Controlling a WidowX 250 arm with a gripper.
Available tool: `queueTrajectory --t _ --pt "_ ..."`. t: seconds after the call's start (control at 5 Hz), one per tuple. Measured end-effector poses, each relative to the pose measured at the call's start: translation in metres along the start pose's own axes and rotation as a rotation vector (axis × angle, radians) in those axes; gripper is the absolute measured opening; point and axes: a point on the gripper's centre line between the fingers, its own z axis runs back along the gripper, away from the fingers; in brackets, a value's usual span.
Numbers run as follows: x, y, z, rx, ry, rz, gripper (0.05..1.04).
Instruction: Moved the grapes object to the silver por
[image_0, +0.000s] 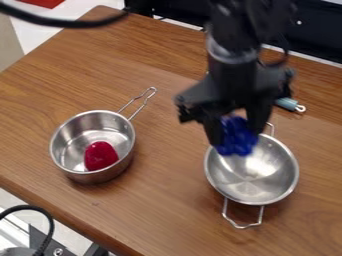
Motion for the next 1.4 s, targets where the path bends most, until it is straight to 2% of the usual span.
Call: queueTrajectory --t 0.2,0.4,0.6,0.8,1.0,1.2,1.4 --pt "0.03 0.016 0.004 -0.002 -0.088 0.092 0.575" --pt "0.064 0.034 0.006 0.016 -0.198 0.207 0.575" --pt "0.098 0.063 -0.005 0.071 -0.248 0.324 0.575" --pt "0.138 0.091 -0.026 0.155 -0.284 0.438 0.575" --pt "0.16 0.112 -0.046 0.2 -0.315 0.496 0.575" --pt "0.175 0.117 -0.05 0.185 -0.302 0.554 0.575" --pt "0.179 0.118 -0.063 0.211 -0.286 0.556 0.575"
